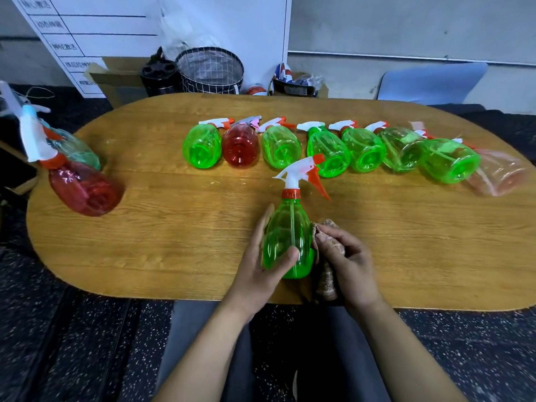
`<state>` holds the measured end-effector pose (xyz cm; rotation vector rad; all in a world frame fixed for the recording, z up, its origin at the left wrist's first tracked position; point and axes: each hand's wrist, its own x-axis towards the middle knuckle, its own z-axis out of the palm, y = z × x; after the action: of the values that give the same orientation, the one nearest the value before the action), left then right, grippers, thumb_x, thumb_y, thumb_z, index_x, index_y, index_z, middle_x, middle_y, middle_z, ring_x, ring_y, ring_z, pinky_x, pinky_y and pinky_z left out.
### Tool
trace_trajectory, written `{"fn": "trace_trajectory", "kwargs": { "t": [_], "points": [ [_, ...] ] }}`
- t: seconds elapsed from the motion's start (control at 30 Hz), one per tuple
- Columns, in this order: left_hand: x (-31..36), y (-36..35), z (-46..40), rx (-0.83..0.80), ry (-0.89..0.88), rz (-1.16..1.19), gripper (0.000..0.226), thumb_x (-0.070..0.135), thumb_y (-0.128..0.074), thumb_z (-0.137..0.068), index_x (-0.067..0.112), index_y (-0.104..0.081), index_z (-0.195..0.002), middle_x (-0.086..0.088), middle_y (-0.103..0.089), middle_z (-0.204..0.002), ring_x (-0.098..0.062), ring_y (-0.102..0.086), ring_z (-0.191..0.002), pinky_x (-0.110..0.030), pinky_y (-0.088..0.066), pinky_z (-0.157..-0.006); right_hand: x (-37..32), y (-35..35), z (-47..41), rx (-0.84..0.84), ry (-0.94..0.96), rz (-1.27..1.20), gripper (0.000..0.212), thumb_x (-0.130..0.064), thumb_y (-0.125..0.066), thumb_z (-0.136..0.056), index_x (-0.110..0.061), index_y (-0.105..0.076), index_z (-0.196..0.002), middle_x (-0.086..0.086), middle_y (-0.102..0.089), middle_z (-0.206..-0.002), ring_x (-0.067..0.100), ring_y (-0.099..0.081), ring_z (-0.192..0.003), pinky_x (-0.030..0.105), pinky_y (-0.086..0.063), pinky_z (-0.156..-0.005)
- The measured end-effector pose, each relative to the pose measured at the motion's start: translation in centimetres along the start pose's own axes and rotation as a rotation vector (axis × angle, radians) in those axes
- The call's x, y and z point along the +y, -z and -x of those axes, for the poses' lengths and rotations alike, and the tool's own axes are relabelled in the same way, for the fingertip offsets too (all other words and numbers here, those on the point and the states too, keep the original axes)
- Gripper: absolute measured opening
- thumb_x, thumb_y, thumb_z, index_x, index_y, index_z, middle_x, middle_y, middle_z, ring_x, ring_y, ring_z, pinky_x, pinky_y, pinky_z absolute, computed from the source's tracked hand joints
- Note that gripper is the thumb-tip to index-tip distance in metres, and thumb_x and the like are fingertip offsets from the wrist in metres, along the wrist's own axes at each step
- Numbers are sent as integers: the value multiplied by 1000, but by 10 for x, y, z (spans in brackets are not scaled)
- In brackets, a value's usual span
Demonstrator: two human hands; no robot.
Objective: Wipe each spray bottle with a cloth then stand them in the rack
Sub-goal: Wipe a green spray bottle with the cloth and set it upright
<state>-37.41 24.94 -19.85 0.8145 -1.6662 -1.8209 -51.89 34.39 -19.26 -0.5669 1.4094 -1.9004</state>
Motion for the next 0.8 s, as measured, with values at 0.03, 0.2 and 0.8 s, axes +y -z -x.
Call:
{"fn": "trace_trajectory", "kwargs": {
  "t": [0.03, 0.2, 0.8],
  "points": [
    [1, 0, 0, -9, -3, -16, 109, 55, -88, -78, 28, -29, -166, 28, -56, -152, 1, -52, -142, -16, -44, -111, 1, 1, 0, -3, 17, 20, 22, -10, -71, -82, -5, -76, -103, -3, -81, -96, 5, -74, -89, 17, -56, -80],
    [-1, -3, -1, 35, -63, -31, 104, 38, -91, -77, 35, -34, -164, 16, -60, -151, -7, -57, -140, -33, -45, -119, 8, 7, -4, 15, 123, 248, 17, -9, -74, -93, -11, -78, -110, -2, -81, -106, 7, -72, -102, 22, -54, -92],
    [-18, -9, 2, 99, -160, -204, 95, 49, -80, -83, 38, -32, -164, 15, -42, -163, -8, -39, -153, -47, -34, -127, -62, -31, -71, 3, 667, 1191, 29, -47, -69, -93, -33, -79, -117, -1, -71, -101, 23, -70, -82, 41, -57, -65]
  ]
}}
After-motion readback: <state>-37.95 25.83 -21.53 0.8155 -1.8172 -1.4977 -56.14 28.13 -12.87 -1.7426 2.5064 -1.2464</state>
